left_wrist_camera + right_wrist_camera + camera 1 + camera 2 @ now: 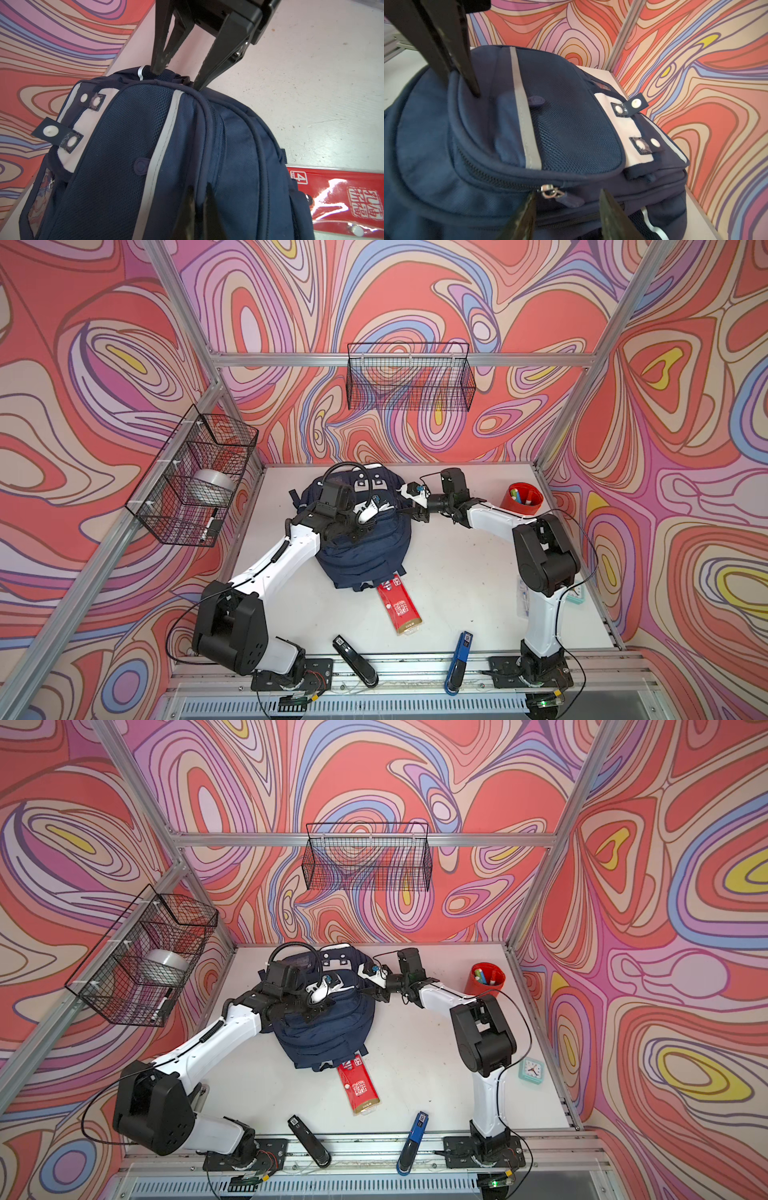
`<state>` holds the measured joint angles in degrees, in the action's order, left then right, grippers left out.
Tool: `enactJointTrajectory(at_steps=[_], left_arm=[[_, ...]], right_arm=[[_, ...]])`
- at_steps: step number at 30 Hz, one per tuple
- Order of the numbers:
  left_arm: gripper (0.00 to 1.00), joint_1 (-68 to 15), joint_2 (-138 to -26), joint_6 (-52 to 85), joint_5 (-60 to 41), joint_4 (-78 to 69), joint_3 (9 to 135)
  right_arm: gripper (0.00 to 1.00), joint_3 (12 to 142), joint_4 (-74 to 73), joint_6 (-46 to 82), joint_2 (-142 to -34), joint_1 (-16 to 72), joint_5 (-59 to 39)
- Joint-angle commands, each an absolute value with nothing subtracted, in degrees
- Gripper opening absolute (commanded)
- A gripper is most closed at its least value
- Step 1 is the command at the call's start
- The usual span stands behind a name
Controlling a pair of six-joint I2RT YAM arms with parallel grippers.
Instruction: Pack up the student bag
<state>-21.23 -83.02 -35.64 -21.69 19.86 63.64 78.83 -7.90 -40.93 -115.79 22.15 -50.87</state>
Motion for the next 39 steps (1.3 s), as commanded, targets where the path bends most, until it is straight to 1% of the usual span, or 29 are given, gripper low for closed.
enactJointTrajectory(at_steps=[1, 3, 8, 10, 17, 23, 29, 33, 34, 39], left_arm=[[0.0, -21.4, -82.0, -36.6, -26.2, 16.4, 64.3], [0.0, -21.3, -81.7, -36.4, -25.9, 15.9, 63.9], [0.0, -21.3, -82.0, -35.7, -24.9, 15.6, 63.8], [0.0, -21.3, -82.0, -35.1, -24.5, 14.0, 63.4], [0.0, -21.3, -83.9, -29.7, -20.1, 14.7, 65.6], [0.0, -21.3, -84.6, -26.8, -20.5, 16.4, 66.6], [0.0, -21.3, -85.2, -25.7, -18.0, 17.0, 66.6], [0.0, -21.3, -85.6, -24.2, -19.4, 16.6, 67.1], [0.0, -21.3, -85.6, -24.2, -19.4, 16.4, 67.3], [0.0, -21.4, -85.8, -22.7, -18.3, 15.8, 67.0]], right_arm=[[0.48, 79.1, -6.3, -40.9, -118.0, 22.4, -54.4], [0.44, 79.4, -7.2, -40.2, -119.0, 22.4, -55.0], [0.08, 82.0, -4.1, -40.5, -120.5, 22.4, -56.5], [0.0, 81.2, -4.4, -40.1, -120.0, 22.3, -56.2], [0.0, 74.7, -5.4, -38.1, -113.9, 22.4, -50.2], [0.0, 74.3, 4.6, -38.2, -108.5, 26.6, -38.0], [0.0, 73.3, 7.8, -30.0, -103.9, 29.6, -33.6], [0.0, 73.5, 11.9, -28.8, -101.9, 31.4, -31.3], [0.0, 73.0, 12.0, -28.4, -99.8, 31.6, -31.5], [0.0, 70.2, 10.6, -26.9, -96.8, 31.5, -28.8]])
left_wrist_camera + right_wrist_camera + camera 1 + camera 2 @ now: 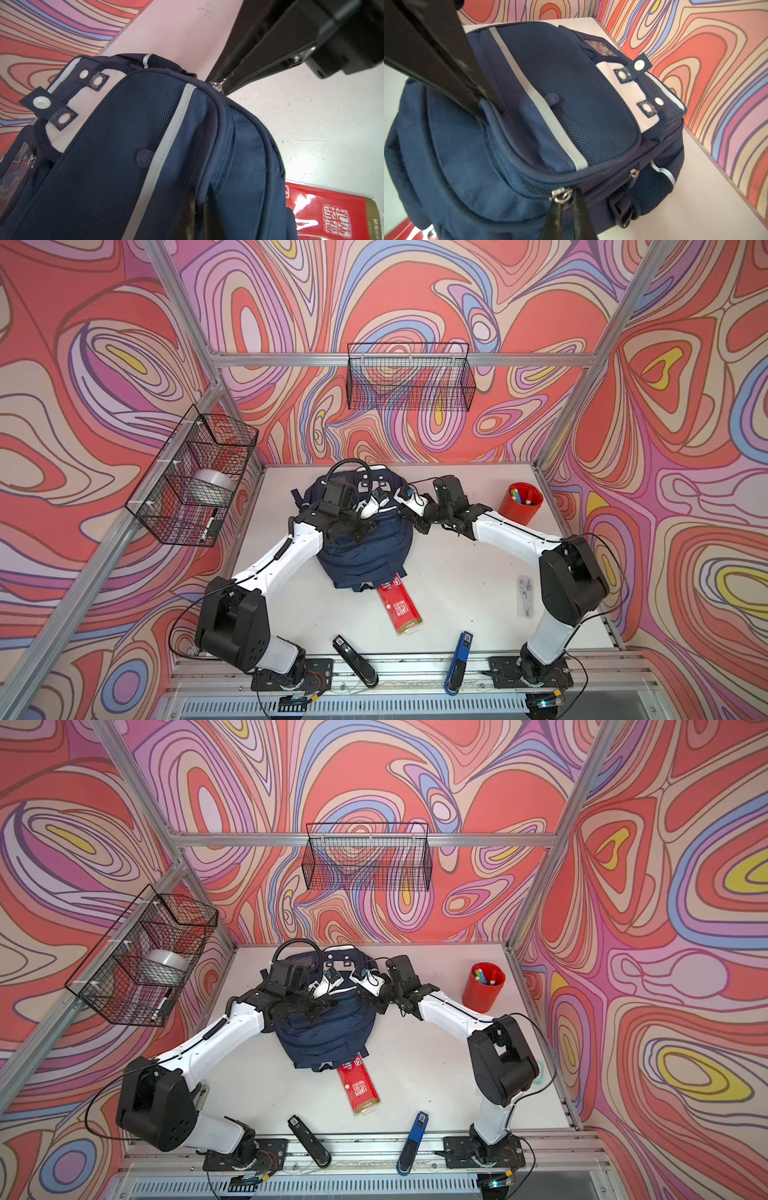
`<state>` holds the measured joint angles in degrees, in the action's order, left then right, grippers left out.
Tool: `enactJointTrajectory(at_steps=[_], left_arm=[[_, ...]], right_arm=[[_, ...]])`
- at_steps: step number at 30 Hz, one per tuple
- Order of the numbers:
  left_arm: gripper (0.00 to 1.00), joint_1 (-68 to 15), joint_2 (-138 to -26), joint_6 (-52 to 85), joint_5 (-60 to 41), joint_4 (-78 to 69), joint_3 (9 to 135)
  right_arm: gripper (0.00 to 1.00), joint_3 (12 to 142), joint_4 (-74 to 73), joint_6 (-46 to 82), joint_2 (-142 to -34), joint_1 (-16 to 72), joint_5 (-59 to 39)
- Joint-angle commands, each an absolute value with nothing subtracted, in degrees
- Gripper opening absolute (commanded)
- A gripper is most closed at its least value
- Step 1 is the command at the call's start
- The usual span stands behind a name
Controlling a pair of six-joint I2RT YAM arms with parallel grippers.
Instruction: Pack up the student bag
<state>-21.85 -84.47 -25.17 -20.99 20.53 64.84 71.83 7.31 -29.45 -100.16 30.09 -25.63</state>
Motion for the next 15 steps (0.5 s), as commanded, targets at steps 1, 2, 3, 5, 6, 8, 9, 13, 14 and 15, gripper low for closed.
enactJointTrajectory(at_steps=[1, 2, 3, 5, 6, 8, 9, 13, 14, 15], left_arm=[[0.0, -21.3, -85.8, -22.2, -18.2, 15.7, 66.9], [0.0, -21.3, -85.9, -21.1, -17.7, 15.7, 67.0], [0.0, -21.2, -86.0, -20.2, -17.6, 15.8, 67.1], [0.0, -21.2, -86.1, -19.4, -18.4, 15.7, 67.5], [0.0, -21.2, -86.4, -19.0, -19.4, 15.8, 67.8], [0.0, -21.2, -86.8, -17.4, -20.8, 15.9, 68.6], [0.0, -21.3, -87.0, -16.7, -21.5, 15.7, 68.8], [0.0, -21.2, -87.5, -14.6, -24.7, 13.8, 69.2], [0.0, -21.3, -87.6, -14.4, -24.7, 13.5, 69.2], [0.0, -21.3, -87.6, -14.3, -24.5, 13.2, 69.1]], right_arm=[[0.0, 70.0, 10.4, -26.6, -96.5, 31.6, -28.0], [0.0, 70.4, 10.9, -26.3, -96.4, 32.1, -27.9], [0.0, 70.5, 11.0, -25.5, -96.5, 33.2, -27.8], [0.0, 70.0, 9.7, -24.1, -96.1, 36.0, -27.2], [0.0, 68.6, 6.9, -22.4, -95.6, 37.8, -25.9], [0.0, 66.5, 1.8, -18.2, -95.1, 39.7, -20.8], [0.0, 66.7, 1.3, -16.6, -95.3, 41.2, -16.8], [0.0, 71.3, 2.4, -15.0, -97.8, 47.3, -12.1], [0.0, 70.7, 0.6, -13.7, -97.7, 48.0, -12.8], [0.0, 69.5, -1.4, -12.6, -97.3, 48.0, -13.1]])
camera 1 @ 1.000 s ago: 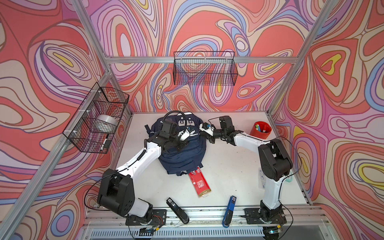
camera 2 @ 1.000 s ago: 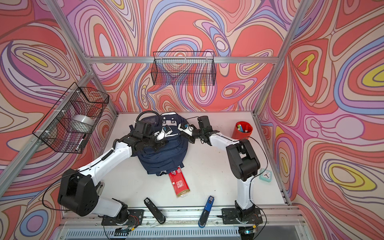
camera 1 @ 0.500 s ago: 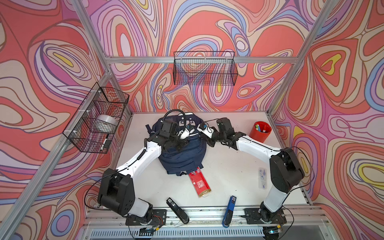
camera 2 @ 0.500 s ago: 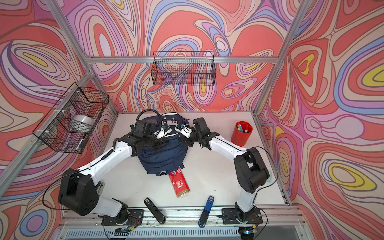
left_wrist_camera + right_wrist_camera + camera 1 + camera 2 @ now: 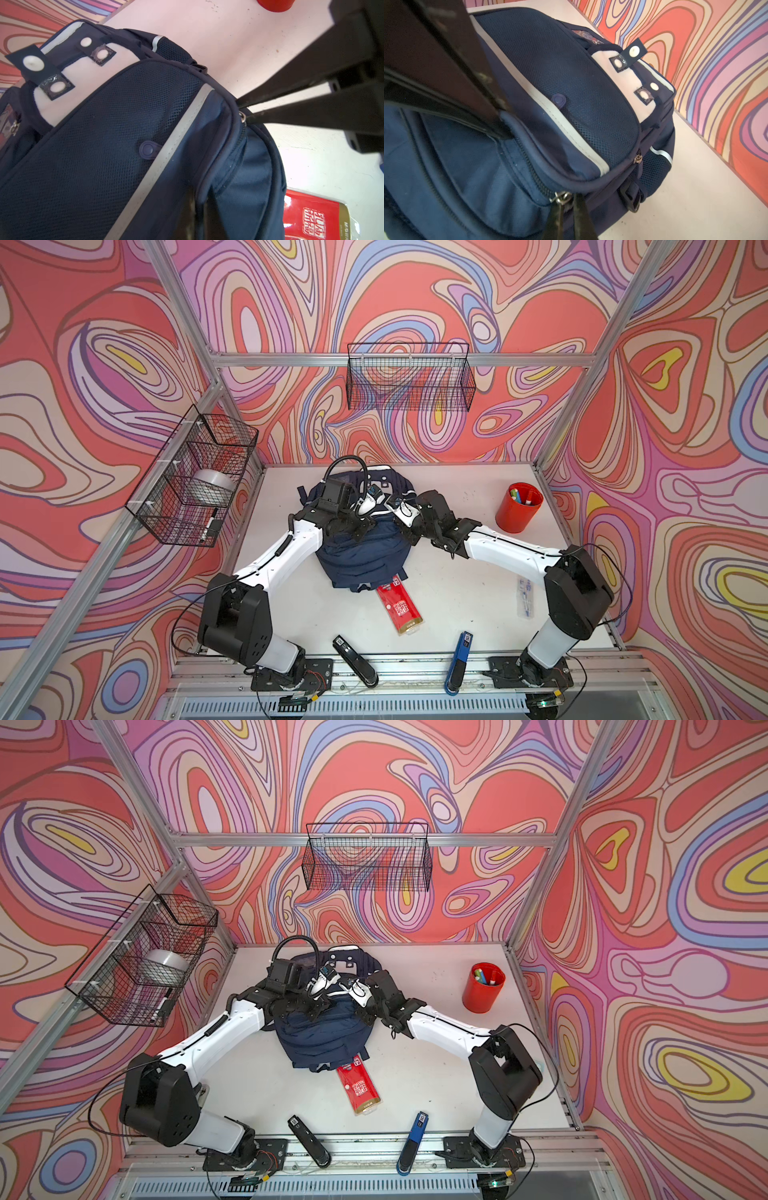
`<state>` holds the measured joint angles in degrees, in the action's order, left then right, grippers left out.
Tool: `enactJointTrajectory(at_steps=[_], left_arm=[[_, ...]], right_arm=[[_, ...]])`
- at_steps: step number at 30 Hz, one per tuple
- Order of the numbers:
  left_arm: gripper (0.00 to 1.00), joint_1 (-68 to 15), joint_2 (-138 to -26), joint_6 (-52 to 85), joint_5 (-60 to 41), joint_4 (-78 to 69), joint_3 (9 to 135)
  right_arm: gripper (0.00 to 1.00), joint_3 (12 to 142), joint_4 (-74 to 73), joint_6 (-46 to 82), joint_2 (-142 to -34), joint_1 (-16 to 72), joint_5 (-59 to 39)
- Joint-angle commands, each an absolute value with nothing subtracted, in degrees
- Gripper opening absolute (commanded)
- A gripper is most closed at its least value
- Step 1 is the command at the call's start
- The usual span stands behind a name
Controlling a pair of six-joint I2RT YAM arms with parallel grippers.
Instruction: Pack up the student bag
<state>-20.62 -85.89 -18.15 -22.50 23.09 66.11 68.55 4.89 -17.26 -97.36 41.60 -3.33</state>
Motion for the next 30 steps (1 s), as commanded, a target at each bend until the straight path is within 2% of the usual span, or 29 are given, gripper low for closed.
enactJointTrajectory(at_steps=[1, 4, 7, 8, 10, 11, 13, 15, 16, 20, 24, 27, 30], left_arm=[[0.0, -21.2, -87.5, -14.2, -24.4, 13.0, 69.0], [0.0, -21.1, -87.4, -13.2, -25.7, 12.6, 68.8], [0.0, -21.1, -87.0, -11.1, -28.4, 11.8, 68.8], [0.09, -21.2, -86.7, -10.2, -28.8, 11.2, 68.5], [0.41, -21.1, -85.6, -8.9, -28.5, 11.0, 68.0], [0.52, -21.1, -84.7, -8.1, -26.9, 10.5, 67.4], [0.71, -20.9, -82.7, -6.0, -24.1, 9.1, 66.1], [0.86, -19.7, -80.5, -2.4, -25.0, 7.2, 65.0], [0.99, -18.5, -79.2, 1.8, -25.5, 5.4, 64.2], [1.0, -11.0, -75.6, 27.7, -28.6, 0.0, 61.3], [1.0, -1.7, -77.2, 44.2, -40.5, -5.4, 56.9], [0.88, 3.8, -77.2, 52.5, -34.5, -4.8, 50.2], [0.67, 6.7, -78.0, 58.3, -31.1, -12.4, 43.1]], right_arm=[[0.0, 68.4, -2.9, -12.2, -96.8, 48.0, -12.2], [0.0, 65.9, -3.7, -14.2, -96.4, 47.8, -7.3], [0.0, 65.0, -3.1, -15.1, -97.6, 46.0, -7.2], [0.0, 64.7, -3.1, -15.1, -97.8, 45.3, -8.0], [0.0, 64.1, -3.5, -14.9, -97.6, 44.6, -9.0], [0.0, 63.8, -3.8, -14.9, -97.4, 44.4, -9.1], [0.0, 63.8, -3.9, -15.3, -97.4, 44.2, -9.6], [0.0, 64.4, -2.9, -16.6, -97.7, 44.1, -10.0], [0.0, 64.4, -2.7, -16.9, -97.7, 43.7, -10.4], [0.0, 64.6, -2.0, -18.7, -97.8, 42.3, -10.7], [0.0, 64.9, 0.2, -20.1, -98.1, 40.6, -9.8], [0.0, 64.9, 0.6, -21.0, -98.0, 39.8, -7.6], [0.0, 65.2, 1.0, -21.9, -98.2, 39.4, -6.3]])
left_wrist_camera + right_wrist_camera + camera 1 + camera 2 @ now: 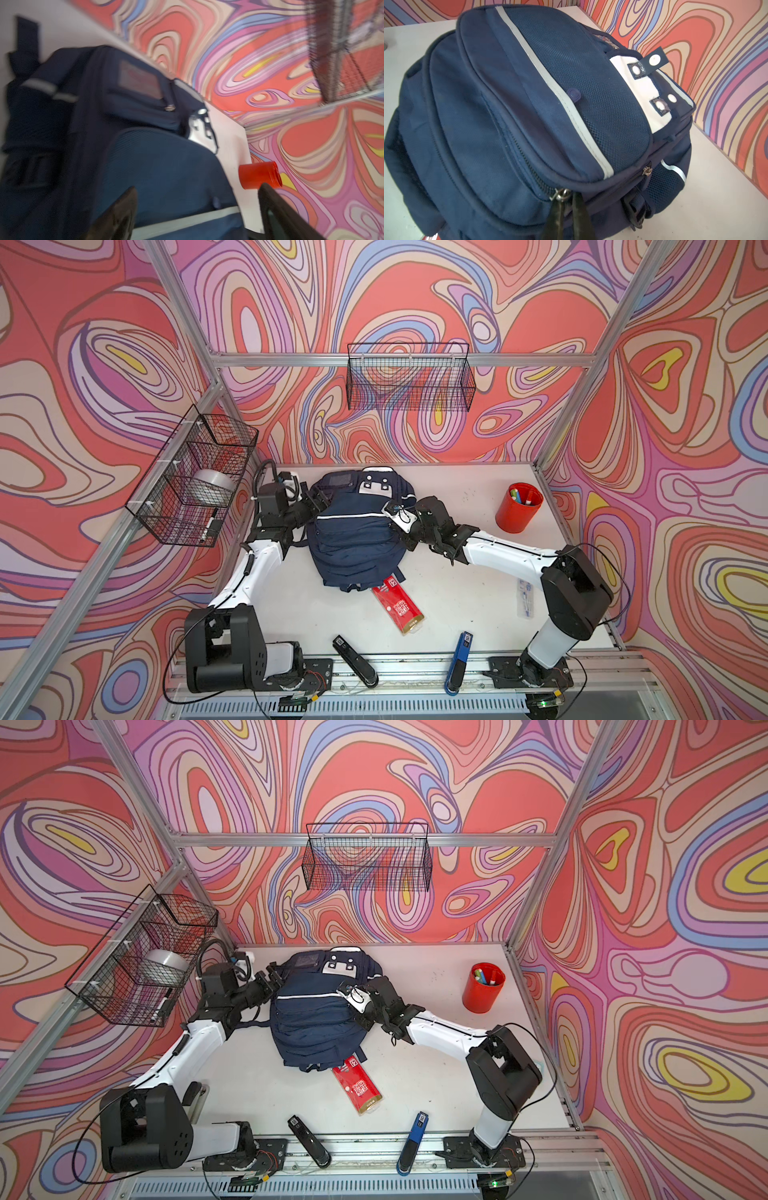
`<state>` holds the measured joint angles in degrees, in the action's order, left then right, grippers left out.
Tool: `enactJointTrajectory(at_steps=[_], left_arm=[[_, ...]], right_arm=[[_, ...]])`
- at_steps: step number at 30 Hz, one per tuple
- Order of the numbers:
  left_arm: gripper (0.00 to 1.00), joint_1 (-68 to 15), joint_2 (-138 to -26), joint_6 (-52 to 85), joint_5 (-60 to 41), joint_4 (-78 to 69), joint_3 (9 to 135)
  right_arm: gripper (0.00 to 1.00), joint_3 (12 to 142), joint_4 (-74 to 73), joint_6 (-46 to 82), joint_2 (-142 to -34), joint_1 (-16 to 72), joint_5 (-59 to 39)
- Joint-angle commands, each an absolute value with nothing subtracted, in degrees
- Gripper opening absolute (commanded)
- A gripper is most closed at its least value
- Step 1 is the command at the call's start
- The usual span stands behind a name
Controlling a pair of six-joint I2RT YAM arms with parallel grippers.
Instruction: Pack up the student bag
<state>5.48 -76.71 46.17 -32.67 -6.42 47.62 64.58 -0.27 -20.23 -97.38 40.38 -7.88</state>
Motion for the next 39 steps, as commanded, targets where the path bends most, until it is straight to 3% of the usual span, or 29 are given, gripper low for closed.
enactJointTrajectory(at_steps=[1, 2, 6, 8, 11, 15, 23, 39], left_arm=[[0.59, 6.7, -79.1, 58.0, -30.6, -12.1, 43.0], [0.52, 6.8, -80.4, 57.2, -30.4, -10.5, 43.6], [0.49, 6.7, -84.1, 56.5, -29.0, -12.4, 43.0], [0.38, 6.7, -85.7, 57.3, -30.8, -14.8, 42.8], [0.01, 6.8, -86.2, 58.6, -32.0, -17.4, 42.6], [0.0, 6.5, -82.7, 58.1, -29.8, -12.3, 42.4], [0.0, 0.9, -73.0, 57.5, -16.3, -4.0, 41.9], [0.0, -3.0, -71.6, 55.4, -4.0, -1.7, 44.7]], right_arm=[[0.0, 65.4, 1.2, -22.2, -98.4, 39.4, -5.9], [0.0, 65.5, 1.4, -22.6, -98.5, 39.4, -5.9], [0.0, 65.5, 1.6, -23.5, -98.7, 39.2, -5.7], [0.0, 65.7, 1.9, -23.9, -98.7, 39.2, -5.4], [0.0, 67.9, 5.3, -23.9, -99.0, 39.2, -5.0], [0.0, 72.8, 15.6, -14.7, -98.3, 39.8, -4.2], [0.0, 85.9, 35.7, 3.7, -101.1, 44.6, -1.7], [0.0, 94.9, 45.8, 17.1, -102.3, 47.6, -5.8]])
